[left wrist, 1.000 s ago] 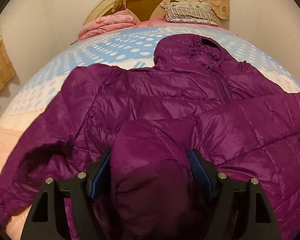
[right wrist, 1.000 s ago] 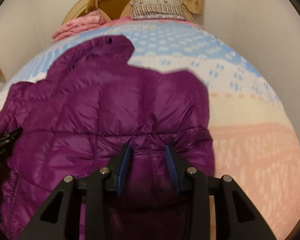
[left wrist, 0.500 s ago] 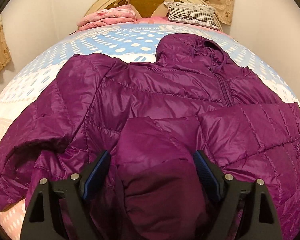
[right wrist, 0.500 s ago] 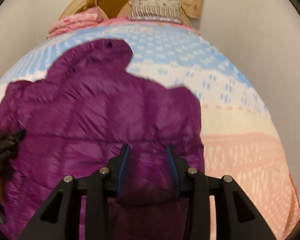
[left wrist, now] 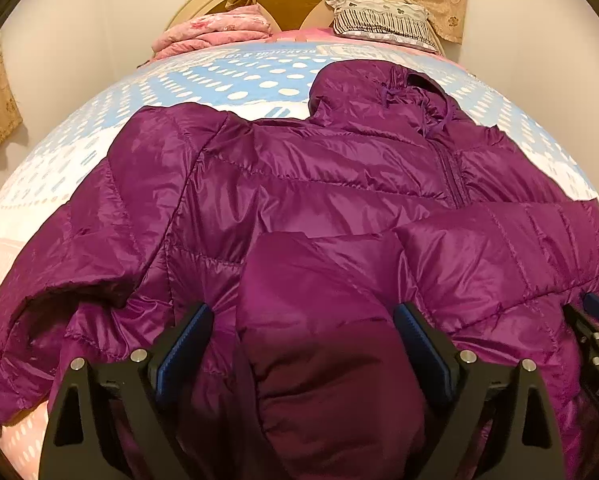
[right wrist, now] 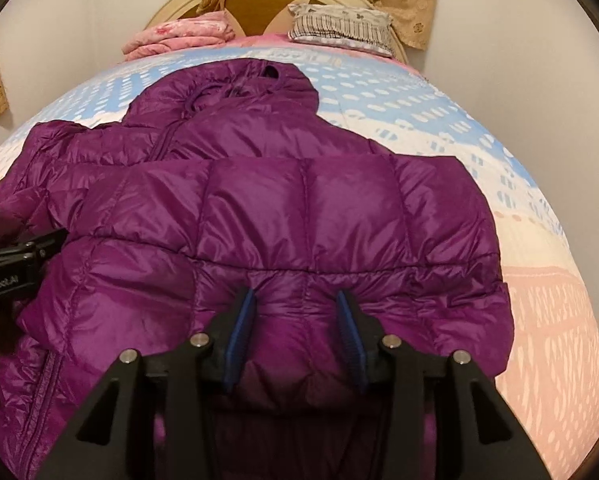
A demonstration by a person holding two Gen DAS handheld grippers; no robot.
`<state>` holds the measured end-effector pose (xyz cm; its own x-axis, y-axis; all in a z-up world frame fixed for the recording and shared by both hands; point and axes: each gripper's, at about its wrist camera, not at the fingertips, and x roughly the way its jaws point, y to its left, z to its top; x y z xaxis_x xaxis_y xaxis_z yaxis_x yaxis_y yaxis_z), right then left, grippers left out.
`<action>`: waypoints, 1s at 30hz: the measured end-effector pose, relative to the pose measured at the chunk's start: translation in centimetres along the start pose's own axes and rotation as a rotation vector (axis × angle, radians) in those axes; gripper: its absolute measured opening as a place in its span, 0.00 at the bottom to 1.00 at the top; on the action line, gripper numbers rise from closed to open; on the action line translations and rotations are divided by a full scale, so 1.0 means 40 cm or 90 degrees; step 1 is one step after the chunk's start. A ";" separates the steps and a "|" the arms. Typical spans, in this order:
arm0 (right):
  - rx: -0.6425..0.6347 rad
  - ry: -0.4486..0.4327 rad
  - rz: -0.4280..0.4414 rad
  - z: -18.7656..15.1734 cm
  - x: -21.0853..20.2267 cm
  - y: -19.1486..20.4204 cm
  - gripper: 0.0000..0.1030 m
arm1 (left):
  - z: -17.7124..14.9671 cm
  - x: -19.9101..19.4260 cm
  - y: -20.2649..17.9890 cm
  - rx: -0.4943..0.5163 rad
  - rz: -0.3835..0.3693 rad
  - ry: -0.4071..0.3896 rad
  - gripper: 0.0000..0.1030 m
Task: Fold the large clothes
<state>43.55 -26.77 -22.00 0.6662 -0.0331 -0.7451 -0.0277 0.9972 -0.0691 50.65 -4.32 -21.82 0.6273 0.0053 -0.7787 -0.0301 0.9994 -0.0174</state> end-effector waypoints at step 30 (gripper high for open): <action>-0.123 -0.039 0.044 -0.030 -0.183 0.204 0.81 | -0.329 -0.341 0.940 -0.223 0.265 0.006 0.90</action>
<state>37.55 -18.45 -17.88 0.7020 0.0444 -0.7107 -0.2134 0.9653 -0.1505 30.74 32.75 -20.11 0.5002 0.3959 -0.7701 -0.5327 0.8419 0.0868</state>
